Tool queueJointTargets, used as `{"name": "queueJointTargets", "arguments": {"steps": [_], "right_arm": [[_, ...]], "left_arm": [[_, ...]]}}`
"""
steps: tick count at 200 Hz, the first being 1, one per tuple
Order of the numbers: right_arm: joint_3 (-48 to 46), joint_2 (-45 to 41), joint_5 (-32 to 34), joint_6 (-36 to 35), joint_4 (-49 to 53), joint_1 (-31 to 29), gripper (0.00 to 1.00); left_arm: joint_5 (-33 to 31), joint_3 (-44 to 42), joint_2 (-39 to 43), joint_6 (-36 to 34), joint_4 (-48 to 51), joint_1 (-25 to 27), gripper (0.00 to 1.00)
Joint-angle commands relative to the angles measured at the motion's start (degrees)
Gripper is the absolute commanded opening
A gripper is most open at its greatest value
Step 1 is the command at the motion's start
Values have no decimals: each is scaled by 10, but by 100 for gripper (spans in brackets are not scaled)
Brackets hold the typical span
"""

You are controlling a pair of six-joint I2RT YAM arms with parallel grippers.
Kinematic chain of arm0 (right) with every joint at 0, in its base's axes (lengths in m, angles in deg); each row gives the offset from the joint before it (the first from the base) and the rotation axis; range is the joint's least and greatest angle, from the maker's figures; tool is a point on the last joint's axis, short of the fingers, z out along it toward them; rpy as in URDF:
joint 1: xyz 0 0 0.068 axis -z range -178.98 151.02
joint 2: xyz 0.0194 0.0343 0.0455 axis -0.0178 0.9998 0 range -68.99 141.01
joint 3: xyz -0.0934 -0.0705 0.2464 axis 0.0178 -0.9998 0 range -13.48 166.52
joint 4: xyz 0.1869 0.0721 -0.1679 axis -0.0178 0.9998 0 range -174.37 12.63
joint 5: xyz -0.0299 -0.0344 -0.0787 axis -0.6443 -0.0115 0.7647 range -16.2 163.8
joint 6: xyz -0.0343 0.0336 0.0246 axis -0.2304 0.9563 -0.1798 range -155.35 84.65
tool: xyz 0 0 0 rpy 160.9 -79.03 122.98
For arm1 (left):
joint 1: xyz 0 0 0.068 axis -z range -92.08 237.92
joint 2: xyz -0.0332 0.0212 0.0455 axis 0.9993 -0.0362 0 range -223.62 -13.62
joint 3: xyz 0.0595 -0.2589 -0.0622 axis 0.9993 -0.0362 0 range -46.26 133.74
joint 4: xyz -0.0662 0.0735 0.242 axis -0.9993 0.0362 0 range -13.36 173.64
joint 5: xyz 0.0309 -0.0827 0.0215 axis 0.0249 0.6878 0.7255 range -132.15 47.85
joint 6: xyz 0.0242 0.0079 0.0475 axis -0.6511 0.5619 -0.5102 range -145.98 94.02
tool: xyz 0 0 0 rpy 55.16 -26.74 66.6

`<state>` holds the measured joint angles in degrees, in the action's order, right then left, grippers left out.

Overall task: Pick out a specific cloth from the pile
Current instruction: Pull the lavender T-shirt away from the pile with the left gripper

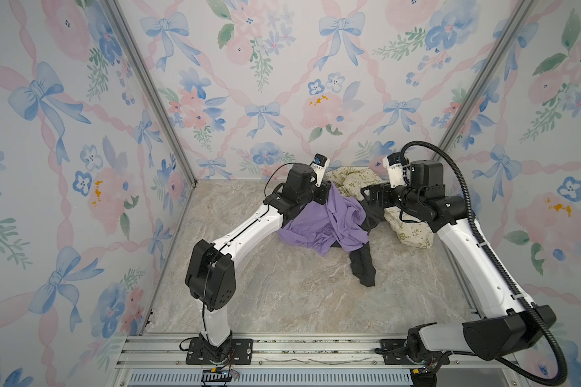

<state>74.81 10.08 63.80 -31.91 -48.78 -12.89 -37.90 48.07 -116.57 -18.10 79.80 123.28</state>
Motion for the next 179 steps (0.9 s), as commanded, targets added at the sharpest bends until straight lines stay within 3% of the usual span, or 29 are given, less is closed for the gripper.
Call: {"name": "queueJointTargets", "arguments": {"steps": [1,54,82,101,149,179], "right_arm": [[-1,-1,-14,15,-18,3,97],[9,12,-26,21,-20,1,97],[18,26,-37,22,-21,-5,97],[36,41,-44,17,-10,-9,97],[44,46,-54,26,-13,-12,97],[14,33,-60,53,-47,-14,97]], "left_arm": [[-34,14,38,-23,-16,-10,0],[-73,13,86,-44,-36,-30,0],[-136,10,117,-24,-35,-33,0],[-154,-17,156,19,-33,-41,0],[-129,-107,269,161,35,-100,0],[-104,-111,315,186,81,-141,0]]}}
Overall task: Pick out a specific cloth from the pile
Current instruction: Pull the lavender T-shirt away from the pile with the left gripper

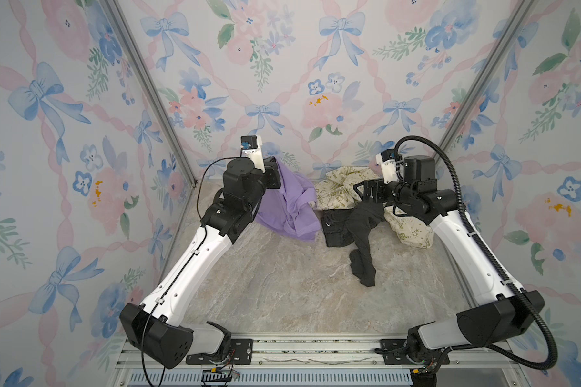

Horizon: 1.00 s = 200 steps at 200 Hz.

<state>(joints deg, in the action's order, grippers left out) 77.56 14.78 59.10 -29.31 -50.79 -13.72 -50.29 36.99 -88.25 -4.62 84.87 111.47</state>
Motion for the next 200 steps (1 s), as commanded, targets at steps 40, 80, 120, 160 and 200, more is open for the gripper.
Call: {"name": "queueJointTargets", "arguments": {"steps": [40,80,120,160,200], "right_arm": [[-21,-2,-20,40,-58,-16,97],[-3,30,-25,52,-78,-36,97],[9,50,-26,57,-92,-56,97],[12,50,-23,57,-96,-58,97],[-8,33,-14,50,-98,-56,97]], "left_arm": [[39,3,26,47,56,-57,0],[12,48,-38,25,54,-75,0],[-2,104,-111,22,18,-102,0],[13,181,-167,30,8,-133,0],[12,153,-154,25,8,-135,0]]}}
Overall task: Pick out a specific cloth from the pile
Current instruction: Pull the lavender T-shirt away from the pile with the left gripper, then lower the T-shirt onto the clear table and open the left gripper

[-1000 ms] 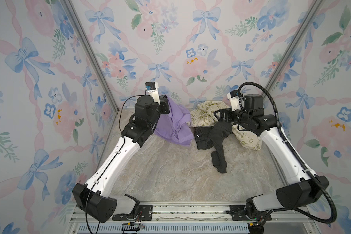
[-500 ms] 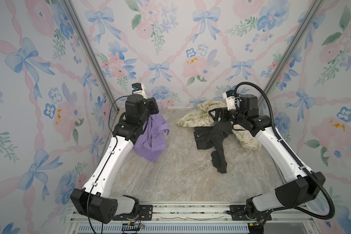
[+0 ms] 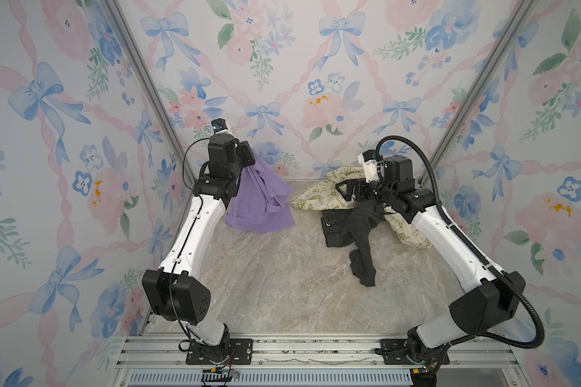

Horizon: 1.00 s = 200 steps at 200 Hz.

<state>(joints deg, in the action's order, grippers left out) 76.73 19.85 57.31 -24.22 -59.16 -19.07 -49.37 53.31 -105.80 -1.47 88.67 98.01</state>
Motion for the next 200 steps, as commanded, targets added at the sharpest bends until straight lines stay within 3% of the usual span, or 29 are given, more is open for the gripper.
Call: {"name": "queueJointTargets", "arguments": {"steps": [1,124,200], "right_arm": [[0,-18,4,-1,-15,-2,97],[24,17,-18,21,-10,-9,97],[17,19,-19,25,-1,-12,97]], "left_arm": [[3,-13,22,-6,-31,-1,0],[-37,-433,221,81,-30,-3,0],[-5,-613,250,118,-30,-4,0]]}}
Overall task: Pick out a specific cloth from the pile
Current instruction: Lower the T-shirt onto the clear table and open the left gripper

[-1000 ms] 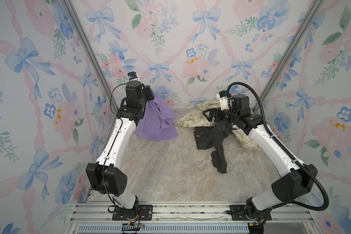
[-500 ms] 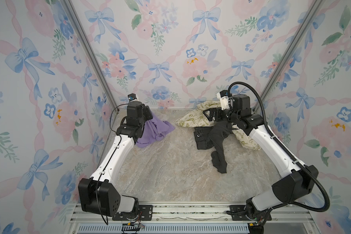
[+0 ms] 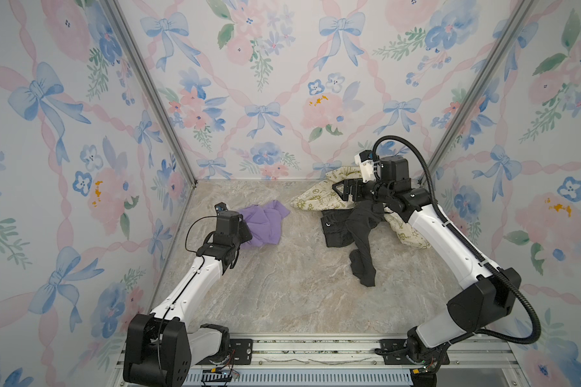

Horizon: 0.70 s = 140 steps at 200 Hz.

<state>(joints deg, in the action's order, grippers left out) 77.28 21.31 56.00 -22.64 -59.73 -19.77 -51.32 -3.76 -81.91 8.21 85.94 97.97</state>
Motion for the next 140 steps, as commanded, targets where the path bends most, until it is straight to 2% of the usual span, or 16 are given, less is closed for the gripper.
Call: {"name": "queueJointTargets", "arguments": {"steps": [1,37,74,85,113,131,140], "right_arm": [[11,4,-5,9,6,-6,97],[-4,-2,-1,12,7,-6,97],[-10,-2,-1,19,5,-6,97],[-9,-1,-1,20,5,-7,97],[-9,-1,1,21,5,-7,97],[-7,0,2,21,3,-8,97],[-5,1,2,21,3,-7,97]], "left_arm": [[16,-46,10,21,-2,-4,0],[36,-103,-1,23,-2,-4,0],[49,-125,5,35,-2,-7,0],[60,-122,15,38,-2,-16,4],[87,-83,60,38,-2,-48,22],[79,-45,86,37,-1,-62,52],[66,-19,96,36,-2,-65,60]]}}
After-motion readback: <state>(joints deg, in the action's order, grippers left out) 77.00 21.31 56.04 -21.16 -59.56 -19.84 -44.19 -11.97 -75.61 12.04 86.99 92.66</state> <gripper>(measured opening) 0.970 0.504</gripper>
